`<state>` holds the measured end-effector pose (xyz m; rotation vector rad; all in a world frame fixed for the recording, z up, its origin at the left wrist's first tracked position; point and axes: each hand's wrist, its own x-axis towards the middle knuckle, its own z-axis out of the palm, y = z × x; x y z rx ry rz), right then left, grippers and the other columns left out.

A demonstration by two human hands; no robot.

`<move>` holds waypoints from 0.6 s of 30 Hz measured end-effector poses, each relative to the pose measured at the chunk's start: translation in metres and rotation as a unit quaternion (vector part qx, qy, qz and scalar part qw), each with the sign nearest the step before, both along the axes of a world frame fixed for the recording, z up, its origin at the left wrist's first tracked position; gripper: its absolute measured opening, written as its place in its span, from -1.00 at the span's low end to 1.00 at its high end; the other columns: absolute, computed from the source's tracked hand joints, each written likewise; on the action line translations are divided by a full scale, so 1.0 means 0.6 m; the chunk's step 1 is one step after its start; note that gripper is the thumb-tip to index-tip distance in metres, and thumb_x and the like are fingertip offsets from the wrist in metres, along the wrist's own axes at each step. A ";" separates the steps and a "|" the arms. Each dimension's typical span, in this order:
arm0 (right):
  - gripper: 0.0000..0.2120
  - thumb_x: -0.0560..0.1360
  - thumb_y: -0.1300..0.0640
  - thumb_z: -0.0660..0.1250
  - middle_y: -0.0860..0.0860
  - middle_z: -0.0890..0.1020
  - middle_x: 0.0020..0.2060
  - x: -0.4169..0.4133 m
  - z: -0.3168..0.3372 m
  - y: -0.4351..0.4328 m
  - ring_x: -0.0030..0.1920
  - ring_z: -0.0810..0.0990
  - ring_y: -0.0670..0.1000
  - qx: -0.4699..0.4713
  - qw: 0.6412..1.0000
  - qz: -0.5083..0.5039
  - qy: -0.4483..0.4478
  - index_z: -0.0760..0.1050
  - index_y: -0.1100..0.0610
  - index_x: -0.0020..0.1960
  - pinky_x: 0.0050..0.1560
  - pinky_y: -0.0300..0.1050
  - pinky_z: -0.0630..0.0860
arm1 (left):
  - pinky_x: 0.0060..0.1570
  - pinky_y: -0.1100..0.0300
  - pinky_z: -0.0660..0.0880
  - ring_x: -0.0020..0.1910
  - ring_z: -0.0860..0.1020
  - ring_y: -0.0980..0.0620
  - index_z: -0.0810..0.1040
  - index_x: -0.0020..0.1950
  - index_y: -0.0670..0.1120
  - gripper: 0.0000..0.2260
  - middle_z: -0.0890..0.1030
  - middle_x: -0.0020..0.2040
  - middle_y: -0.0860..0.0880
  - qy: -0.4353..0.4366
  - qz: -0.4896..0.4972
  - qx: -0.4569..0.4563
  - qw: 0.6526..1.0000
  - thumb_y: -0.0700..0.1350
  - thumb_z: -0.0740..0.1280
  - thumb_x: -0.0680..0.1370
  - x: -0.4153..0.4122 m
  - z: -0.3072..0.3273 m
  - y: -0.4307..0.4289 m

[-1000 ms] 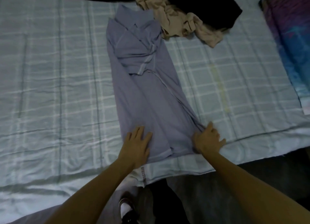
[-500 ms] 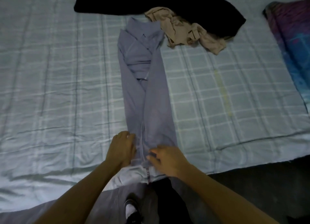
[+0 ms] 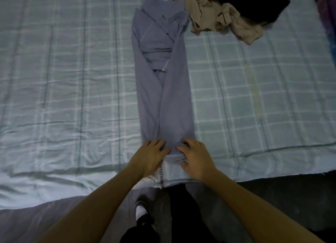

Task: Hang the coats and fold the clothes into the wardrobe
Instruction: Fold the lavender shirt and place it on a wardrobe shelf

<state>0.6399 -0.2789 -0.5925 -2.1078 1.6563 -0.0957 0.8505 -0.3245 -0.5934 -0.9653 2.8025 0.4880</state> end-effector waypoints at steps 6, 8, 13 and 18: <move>-0.59 0.18 0.06 0.50 0.11 0.57 0.04 0.010 0.020 -0.034 0.06 0.56 0.16 -0.024 0.997 0.047 0.065 0.61 0.09 0.02 -0.01 -0.01 0.47 | -0.42 0.10 0.48 -0.26 0.56 -0.15 0.53 -0.16 -0.12 -0.84 0.57 -0.19 -0.11 0.031 0.042 0.072 0.996 -0.07 0.26 0.37 0.006 0.024 -0.025; -0.62 0.15 0.07 0.52 0.10 0.59 -0.01 0.012 0.027 -0.037 -0.06 0.59 0.16 -0.010 0.994 0.065 0.089 0.63 0.07 -0.03 -0.14 -0.04 0.48 | -0.29 0.08 0.50 -0.12 0.56 -0.15 0.52 -0.06 -0.11 -0.73 0.57 -0.07 -0.12 -0.002 0.011 0.040 0.999 0.04 0.26 0.37 0.013 0.023 -0.010; -0.47 0.10 -0.04 0.54 0.15 0.57 0.06 0.004 0.031 -0.033 0.00 0.58 0.20 0.025 0.985 0.114 0.130 0.60 0.11 0.03 -0.16 0.00 0.50 | -0.10 0.02 0.56 0.16 0.56 -0.14 0.45 0.21 -0.10 -0.31 0.57 0.21 -0.18 -0.079 -0.011 0.012 0.997 0.09 0.55 0.17 0.032 0.025 0.012; -0.55 0.15 0.04 0.53 0.12 0.60 0.11 -0.010 0.025 -0.033 0.02 0.61 0.18 0.004 0.991 0.095 0.094 0.63 0.09 0.03 -0.16 0.01 0.53 | -0.24 0.13 0.58 0.02 0.61 -0.10 0.60 0.10 -0.09 -0.49 0.62 0.09 -0.14 0.013 -0.005 -0.008 1.000 -0.20 0.56 0.16 0.031 0.021 -0.014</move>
